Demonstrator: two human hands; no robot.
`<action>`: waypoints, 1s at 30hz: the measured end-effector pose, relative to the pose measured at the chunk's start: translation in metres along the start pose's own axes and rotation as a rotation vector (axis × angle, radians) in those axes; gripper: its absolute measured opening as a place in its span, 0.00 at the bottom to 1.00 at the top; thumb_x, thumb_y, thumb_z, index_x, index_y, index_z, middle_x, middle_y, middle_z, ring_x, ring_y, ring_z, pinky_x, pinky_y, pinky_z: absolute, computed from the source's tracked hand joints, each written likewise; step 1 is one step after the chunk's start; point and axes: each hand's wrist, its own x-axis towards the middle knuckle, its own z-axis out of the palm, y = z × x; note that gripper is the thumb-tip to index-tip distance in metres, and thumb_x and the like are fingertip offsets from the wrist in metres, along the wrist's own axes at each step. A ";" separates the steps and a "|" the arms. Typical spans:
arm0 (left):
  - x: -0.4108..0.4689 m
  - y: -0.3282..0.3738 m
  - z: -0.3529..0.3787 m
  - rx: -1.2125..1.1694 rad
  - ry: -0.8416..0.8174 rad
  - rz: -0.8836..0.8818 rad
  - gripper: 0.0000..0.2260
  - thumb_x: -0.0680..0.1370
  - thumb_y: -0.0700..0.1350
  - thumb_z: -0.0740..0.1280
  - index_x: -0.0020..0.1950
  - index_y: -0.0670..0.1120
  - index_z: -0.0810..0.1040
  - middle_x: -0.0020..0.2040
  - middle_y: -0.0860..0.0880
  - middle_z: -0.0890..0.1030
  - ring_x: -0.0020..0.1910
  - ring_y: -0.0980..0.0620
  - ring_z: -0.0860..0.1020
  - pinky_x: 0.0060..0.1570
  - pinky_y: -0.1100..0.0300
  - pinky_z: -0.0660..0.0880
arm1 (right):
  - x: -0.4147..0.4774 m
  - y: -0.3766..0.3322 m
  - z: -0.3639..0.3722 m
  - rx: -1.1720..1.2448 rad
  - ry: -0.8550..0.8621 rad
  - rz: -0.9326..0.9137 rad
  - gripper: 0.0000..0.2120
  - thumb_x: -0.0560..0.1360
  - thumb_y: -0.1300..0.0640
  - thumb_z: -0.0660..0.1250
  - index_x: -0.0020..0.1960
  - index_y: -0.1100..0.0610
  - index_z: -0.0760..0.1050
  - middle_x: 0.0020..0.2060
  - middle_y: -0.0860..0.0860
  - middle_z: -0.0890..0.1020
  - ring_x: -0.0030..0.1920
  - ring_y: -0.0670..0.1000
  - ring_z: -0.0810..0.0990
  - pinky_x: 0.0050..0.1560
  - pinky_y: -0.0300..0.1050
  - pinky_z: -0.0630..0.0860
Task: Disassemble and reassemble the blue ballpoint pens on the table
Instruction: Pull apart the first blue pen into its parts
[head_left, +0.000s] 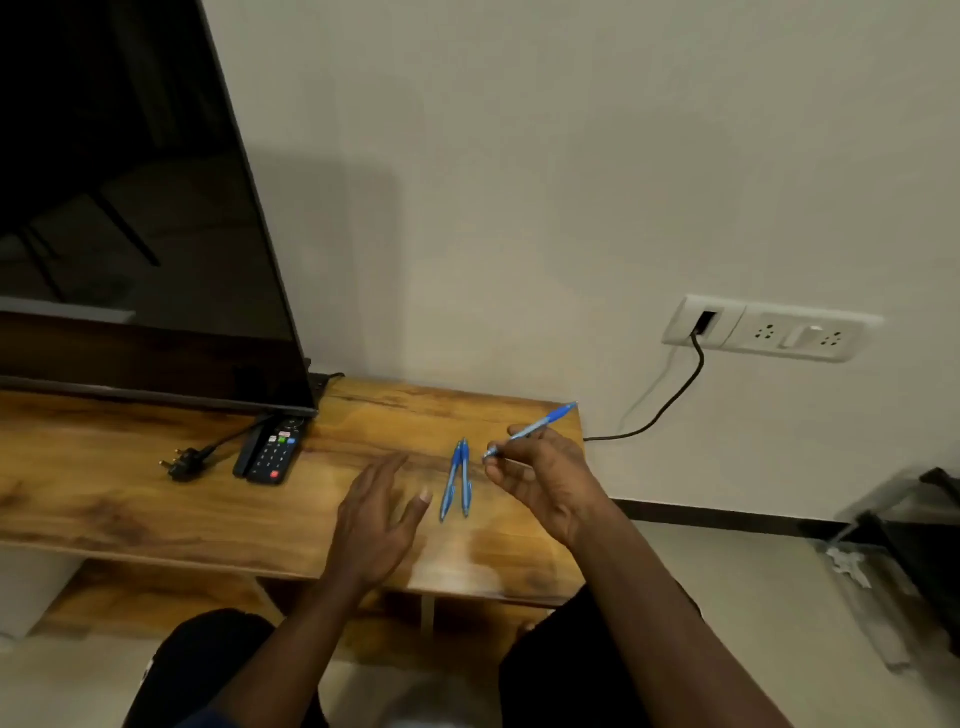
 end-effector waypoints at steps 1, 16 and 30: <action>0.002 0.018 -0.006 -0.084 0.067 0.019 0.29 0.80 0.66 0.63 0.79 0.57 0.67 0.76 0.53 0.72 0.74 0.54 0.70 0.69 0.49 0.71 | -0.004 -0.004 0.004 0.031 -0.014 -0.034 0.11 0.76 0.72 0.68 0.55 0.62 0.74 0.43 0.62 0.84 0.44 0.59 0.85 0.50 0.51 0.83; 0.049 0.095 -0.005 -0.665 0.026 0.073 0.06 0.82 0.36 0.70 0.56 0.42 0.85 0.49 0.46 0.88 0.50 0.45 0.87 0.53 0.42 0.84 | 0.028 -0.005 0.010 -0.004 -0.003 -0.186 0.05 0.77 0.64 0.72 0.51 0.65 0.79 0.42 0.61 0.86 0.45 0.58 0.86 0.48 0.47 0.83; 0.079 0.100 0.033 -0.703 0.117 -0.012 0.05 0.83 0.42 0.70 0.51 0.42 0.85 0.43 0.46 0.87 0.44 0.48 0.87 0.49 0.47 0.85 | 0.053 -0.010 -0.003 -0.024 0.075 -0.232 0.06 0.78 0.64 0.70 0.51 0.67 0.82 0.44 0.63 0.86 0.48 0.57 0.86 0.53 0.47 0.84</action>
